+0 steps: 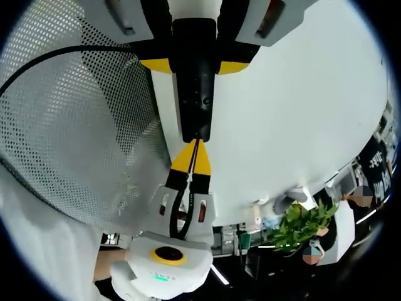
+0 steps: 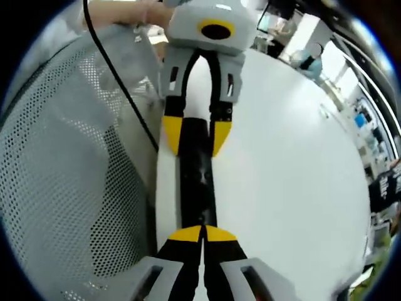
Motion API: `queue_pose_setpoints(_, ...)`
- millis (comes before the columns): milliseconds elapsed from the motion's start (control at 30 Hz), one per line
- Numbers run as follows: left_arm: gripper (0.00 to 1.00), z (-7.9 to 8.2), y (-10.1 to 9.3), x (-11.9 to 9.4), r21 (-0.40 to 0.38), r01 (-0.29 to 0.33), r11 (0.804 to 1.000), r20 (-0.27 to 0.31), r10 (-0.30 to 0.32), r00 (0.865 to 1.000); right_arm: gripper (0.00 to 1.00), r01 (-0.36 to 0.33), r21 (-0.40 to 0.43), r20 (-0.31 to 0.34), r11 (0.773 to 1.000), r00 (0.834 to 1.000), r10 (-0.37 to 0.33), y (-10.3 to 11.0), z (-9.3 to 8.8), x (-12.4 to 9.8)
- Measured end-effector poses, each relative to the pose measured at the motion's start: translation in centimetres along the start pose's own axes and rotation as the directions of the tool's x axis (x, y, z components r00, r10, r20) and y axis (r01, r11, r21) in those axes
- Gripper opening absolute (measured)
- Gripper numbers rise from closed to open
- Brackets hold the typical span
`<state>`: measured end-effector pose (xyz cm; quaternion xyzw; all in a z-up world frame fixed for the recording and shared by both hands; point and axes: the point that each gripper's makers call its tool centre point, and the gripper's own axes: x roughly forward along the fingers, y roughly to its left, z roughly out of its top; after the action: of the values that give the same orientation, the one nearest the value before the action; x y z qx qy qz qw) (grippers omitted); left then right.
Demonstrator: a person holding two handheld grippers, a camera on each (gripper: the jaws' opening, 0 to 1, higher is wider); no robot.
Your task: Press the specified remote control buttons in sequence, fully releasing each button before pressing the next.
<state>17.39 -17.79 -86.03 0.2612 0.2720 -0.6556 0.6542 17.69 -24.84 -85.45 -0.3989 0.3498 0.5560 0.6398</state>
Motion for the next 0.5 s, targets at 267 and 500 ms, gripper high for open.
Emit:
queue_pose_setpoints(267, 0.24, 0.0, 0.0, 0.0, -0.005, -0.003, 1.000, 0.004, 0.003, 1.000, 0.00, -0.057, 0.027, -0.024, 0.998, 0.998, 0.057, 0.4, 0.0, -0.3)
queue_pose_setpoints(500, 0.25, 0.0, 0.0, 0.0, 0.002, -0.001, 1.000, -0.001, 0.001, 1.000, 0.00, -0.062, -0.019, -0.022, 0.998, 0.998, 0.062, 0.6, 1.1, 0.3)
